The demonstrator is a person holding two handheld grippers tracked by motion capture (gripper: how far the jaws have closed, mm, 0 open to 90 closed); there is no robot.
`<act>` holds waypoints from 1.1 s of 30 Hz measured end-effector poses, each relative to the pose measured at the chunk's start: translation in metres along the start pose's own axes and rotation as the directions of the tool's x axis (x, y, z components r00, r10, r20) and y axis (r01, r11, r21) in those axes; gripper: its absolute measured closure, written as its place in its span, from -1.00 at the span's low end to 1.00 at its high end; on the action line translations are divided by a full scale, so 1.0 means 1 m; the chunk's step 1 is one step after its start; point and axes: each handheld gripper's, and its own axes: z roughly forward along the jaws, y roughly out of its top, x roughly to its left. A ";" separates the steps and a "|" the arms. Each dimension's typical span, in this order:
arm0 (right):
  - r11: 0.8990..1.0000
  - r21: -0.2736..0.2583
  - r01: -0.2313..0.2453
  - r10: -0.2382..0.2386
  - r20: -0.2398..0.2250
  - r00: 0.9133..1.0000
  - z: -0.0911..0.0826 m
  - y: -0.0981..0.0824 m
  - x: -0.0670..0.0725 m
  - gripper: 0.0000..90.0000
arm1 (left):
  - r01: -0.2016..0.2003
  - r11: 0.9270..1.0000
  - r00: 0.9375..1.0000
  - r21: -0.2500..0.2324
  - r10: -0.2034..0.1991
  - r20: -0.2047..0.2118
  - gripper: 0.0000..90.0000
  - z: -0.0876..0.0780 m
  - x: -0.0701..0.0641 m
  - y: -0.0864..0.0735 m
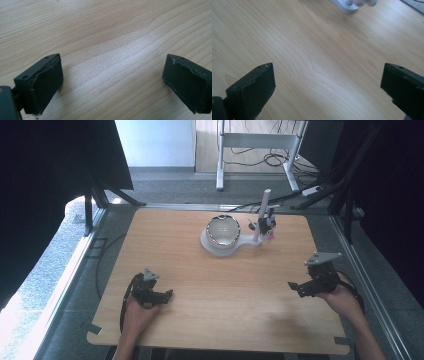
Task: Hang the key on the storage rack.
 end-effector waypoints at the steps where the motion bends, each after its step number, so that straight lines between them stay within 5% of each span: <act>1: 1.000 0.004 -0.002 0.002 -0.006 1.000 0.002 -0.003 0.002 -1.00 | 0.000 1.000 1.000 0.000 0.000 0.000 -0.93 0.000 0.000 0.000; 10: 1.000 -0.004 -0.005 0.006 0.022 1.000 0.022 -0.024 0.017 -1.00 | 0.000 1.000 1.000 0.000 0.000 0.000 -0.93 0.000 0.000 0.000; 23: 0.995 -0.057 -0.078 0.078 0.002 0.997 0.063 -0.060 0.041 -1.00 | 0.001 1.000 1.000 -0.001 -0.001 0.000 -0.93 0.000 0.000 0.000; 27: 0.987 -0.102 -0.123 0.123 -0.009 0.992 0.071 -0.071 0.045 -1.00 | 0.001 1.000 1.000 -0.001 -0.001 0.000 -0.93 0.000 0.000 0.000; 33: 0.987 -0.078 -0.139 0.137 -0.029 0.990 0.080 -0.079 0.048 -1.00 | 0.001 1.000 1.000 -0.001 -0.001 0.000 -0.93 0.000 0.000 0.000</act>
